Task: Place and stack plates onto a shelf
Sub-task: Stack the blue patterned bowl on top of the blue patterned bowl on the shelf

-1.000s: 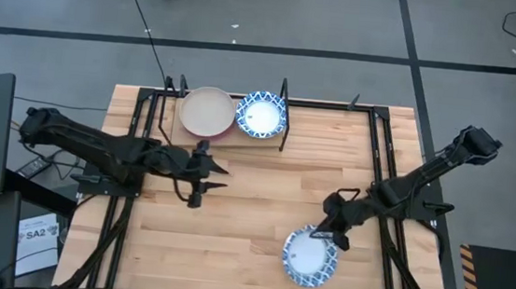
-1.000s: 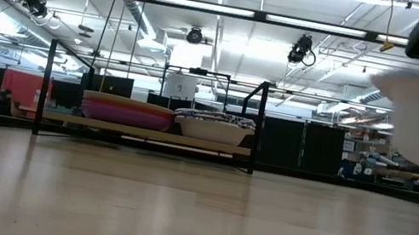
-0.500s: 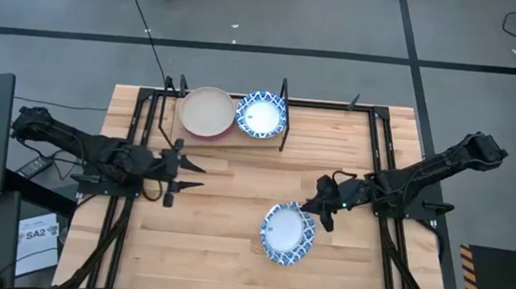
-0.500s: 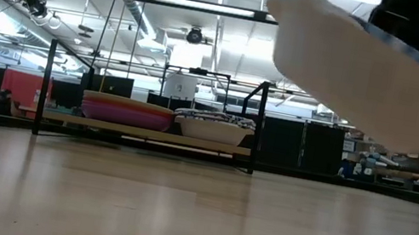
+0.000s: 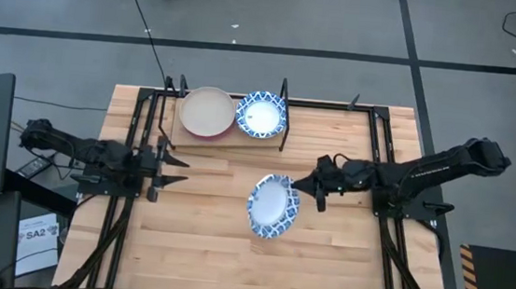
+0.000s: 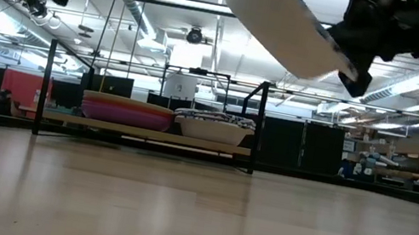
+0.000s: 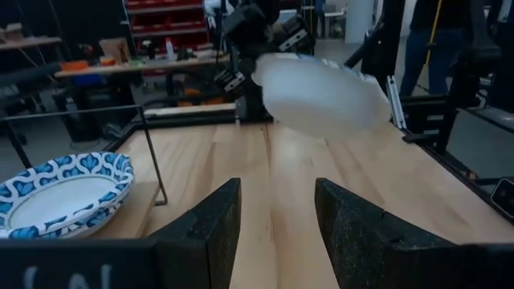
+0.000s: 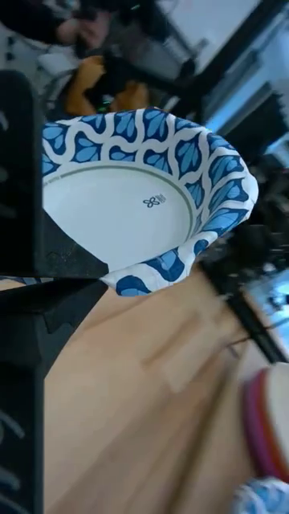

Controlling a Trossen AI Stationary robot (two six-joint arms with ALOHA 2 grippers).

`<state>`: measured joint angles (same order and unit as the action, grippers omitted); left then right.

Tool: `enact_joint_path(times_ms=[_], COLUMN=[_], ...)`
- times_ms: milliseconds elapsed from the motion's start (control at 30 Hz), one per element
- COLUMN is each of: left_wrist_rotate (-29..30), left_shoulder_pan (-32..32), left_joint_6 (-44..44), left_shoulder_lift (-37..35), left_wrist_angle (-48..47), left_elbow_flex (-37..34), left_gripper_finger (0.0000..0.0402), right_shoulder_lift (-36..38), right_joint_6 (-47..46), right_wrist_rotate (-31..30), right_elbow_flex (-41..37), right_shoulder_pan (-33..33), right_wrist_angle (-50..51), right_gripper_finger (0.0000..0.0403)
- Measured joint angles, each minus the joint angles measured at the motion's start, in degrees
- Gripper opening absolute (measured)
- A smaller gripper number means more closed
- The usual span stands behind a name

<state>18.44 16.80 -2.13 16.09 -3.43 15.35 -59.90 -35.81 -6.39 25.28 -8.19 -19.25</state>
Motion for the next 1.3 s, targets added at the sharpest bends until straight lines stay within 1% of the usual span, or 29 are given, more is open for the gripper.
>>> enact_joint_path(times_ms=[100, 267, 400, 533, 733, 833, 1067, 1200, 1300], left_wrist_rotate=[0.02, 0.01, 0.26, 1.48, 2.01, 2.02, 1.95, 1.93, 1.92], left_shoulder_pan=[0.00, 0.00, 0.00, 0.00, 0.00, 0.00, 0.00, 0.00, 0.00], left_joint_6=[-0.55, -1.26, -2.01, -2.86, -4.83, -5.04, -4.57, -4.55, -4.53], left_shoulder_lift=[-4.08, -9.51, -12.74, -14.88, -15.14, -15.14, -15.13, -15.12, -15.12], left_wrist_angle=[-0.05, -0.13, 0.06, 0.01, 0.16, 0.14, 0.16, 0.19, 1.35], left_elbow_flex=[-2.09, -5.03, -7.24, -8.42, -8.43, -8.43, -8.43, -8.43, -8.93], left_gripper_finger=[0.0167, 0.0167, 0.0167, 0.0167, 0.0167, 0.0167, 0.0167, 0.0167, 0.0167], right_shoulder_lift=[0.00, 0.00, 0.00, 0.00, 0.00, 0.00, -1.06, -4.69, -8.80], right_joint_6=[0.01, 0.06, 3.03, 5.22, 9.91, 11.12, 13.49, 13.53, 14.09], right_wrist_rotate=[0.00, 0.04, 1.48, 1.77, 1.75, 1.73, 3.19, 6.29, 9.78], right_elbow_flex=[0.03, 3.72, 8.54, 14.36, 24.23, 28.07, 32.91, 36.39, 39.63], right_shoulder_pan=[1.84, 4.72, 6.96, 9.30, 13.01, 15.05, 20.92, 24.51, 27.05], right_wrist_angle=[-3.21, -2.12, 1.63, 8.27, 21.96, 25.80, 26.68, 26.74, 26.71], right_gripper_finger=[0.0008, 0.0008, 0.0008, 0.0008, 0.0008, 0.0008, 0.0008, 0.0008, 0.0008])
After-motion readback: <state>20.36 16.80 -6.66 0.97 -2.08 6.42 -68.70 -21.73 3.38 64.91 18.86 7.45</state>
